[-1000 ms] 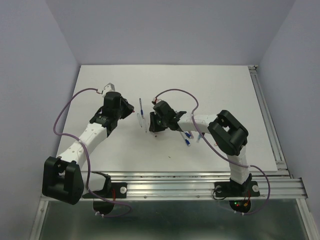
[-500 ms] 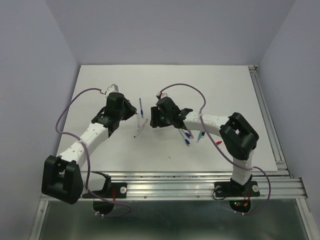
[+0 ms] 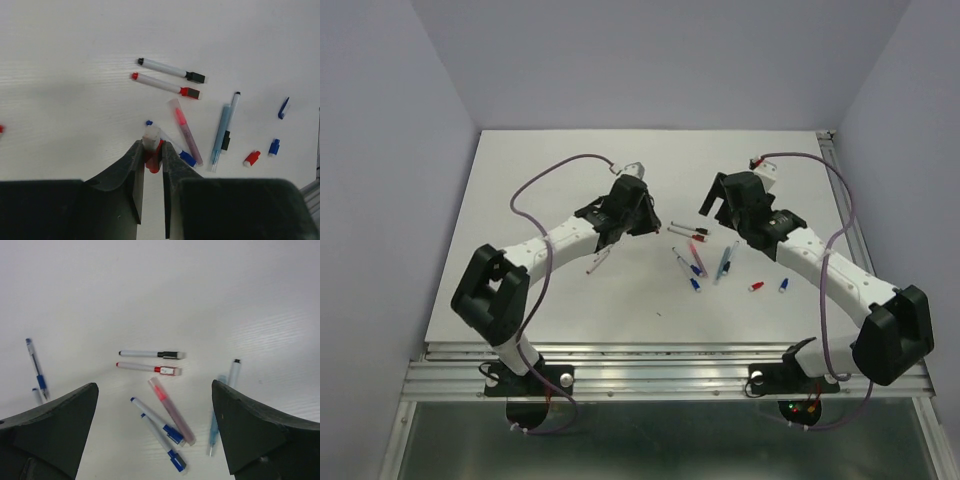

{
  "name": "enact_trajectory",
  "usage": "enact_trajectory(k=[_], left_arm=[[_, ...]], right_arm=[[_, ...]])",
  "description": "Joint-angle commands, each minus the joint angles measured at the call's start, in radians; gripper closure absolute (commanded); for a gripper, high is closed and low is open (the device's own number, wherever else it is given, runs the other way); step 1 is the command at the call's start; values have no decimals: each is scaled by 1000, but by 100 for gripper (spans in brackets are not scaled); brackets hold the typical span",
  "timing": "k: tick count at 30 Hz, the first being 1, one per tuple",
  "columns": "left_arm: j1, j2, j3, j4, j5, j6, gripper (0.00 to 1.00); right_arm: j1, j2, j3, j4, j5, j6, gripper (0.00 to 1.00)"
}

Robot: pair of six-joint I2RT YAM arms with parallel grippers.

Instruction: Open the pen caps

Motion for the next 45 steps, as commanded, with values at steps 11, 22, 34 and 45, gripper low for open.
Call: enact_trajectory(k=[11,22,34,45], left_arm=[[-334,456,517,7,200,137,100],[-380,703,776,-134,280,148,94],[-402,802,861,-164,352,136,80],[-409,757,852,-157,352,157,43]], right_arm=[[-118,-294,-48,-203,336,117,0],[-118,-412,-114,-147,339,69,0],[-118,-411,-118,-133,294,53,0],[-120,-418,-114,-147,280,59,0]])
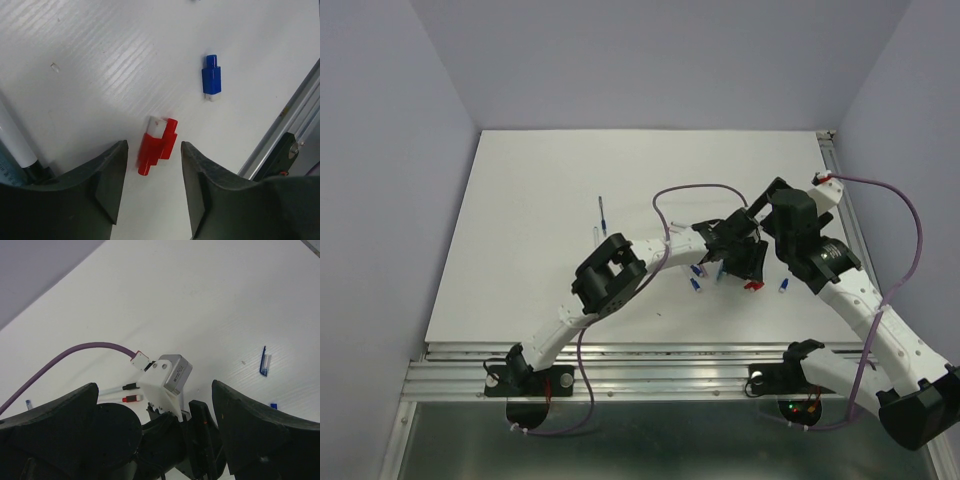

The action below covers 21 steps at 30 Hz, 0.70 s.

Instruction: Open the pen caps

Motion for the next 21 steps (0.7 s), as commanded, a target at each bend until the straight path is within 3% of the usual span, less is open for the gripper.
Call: enact_trajectory(k=[1,6,12,21], left_arm=[[-10,-82,22,-2,-13,39,40],[-12,-165,-29,10,-19,42,39],[-10,-301,-156,23,-79,67,28],[10,-531,-421,7,-283,59,15]], right_arm=[[-5,-24,-4,31,8,-4,0],[-5,-12,-5,21,15,13,0],[-5,25,17,-10,13,45,0],[-27,137,44,-27,-31,66,0]])
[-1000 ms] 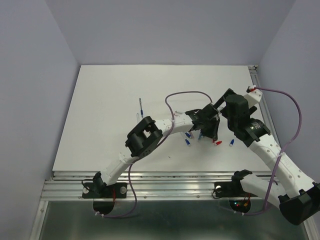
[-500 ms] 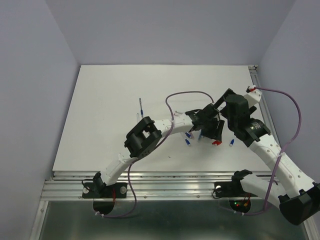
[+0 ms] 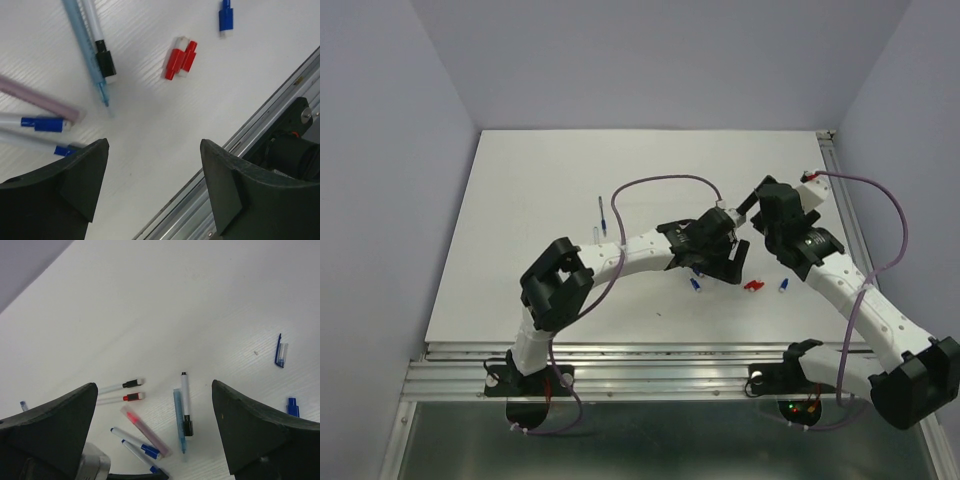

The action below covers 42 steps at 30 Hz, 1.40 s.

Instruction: Open the pen caps

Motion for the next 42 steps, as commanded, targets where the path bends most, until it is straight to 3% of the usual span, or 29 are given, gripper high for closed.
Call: enact_trajectory(k=[1,7,15,31,42], left_arm=[[34,-152,-89,41,-134,-7,14],[112,-271,-233,49,-223,-44,14],[215,-332,-366,78,-231,-92,15],[212,-142,-211,-25,-200,-170,24],[195,-131,-199,-20,-202,-181,24]], right_arm=[[-20,56,30,-35,-47,-7,0],[-42,120,-8,-34,-150,-29,0],[-48,125,-73,-3,-206,-71,0],[-50,126,-148,31,-142,-91,0],[-74,316,-119,80,-248,-96,14]])
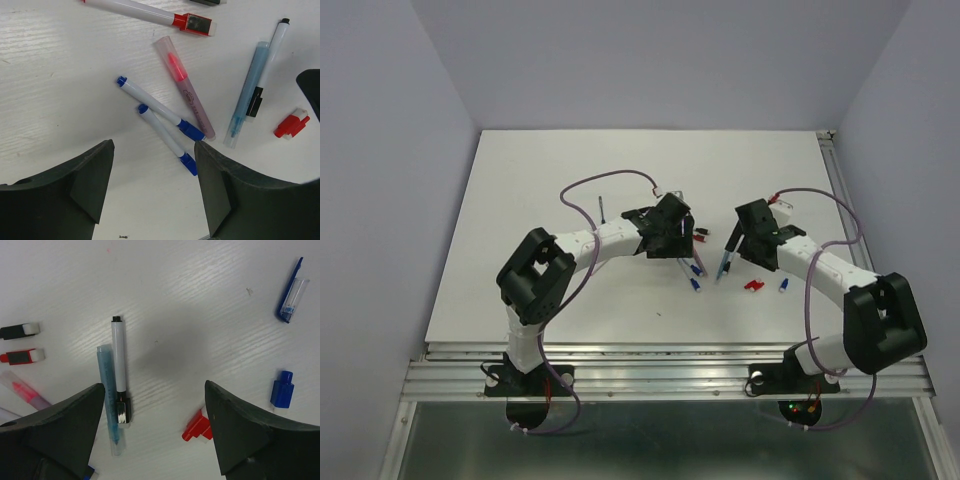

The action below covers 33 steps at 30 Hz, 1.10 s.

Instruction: Open the pen caps

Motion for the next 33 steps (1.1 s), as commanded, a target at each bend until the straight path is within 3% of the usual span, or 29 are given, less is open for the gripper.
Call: enact_trajectory(k=[1,13,22,33], left_arm=[[-8,-9,50,-4,-6,-5,24],[-12,-14,44,-6,-4,15,24],[-12,-27,25,0,-3,23,23],[-12,-24,28,6,2,40,23]], right_arm=[[-13,31,16,69,-32,-13,15],[-34,153,39,131,-14,-10,35],[-34,216,75,151,-29,-3,37],[-36,177,89,151,-41,-4,37]])
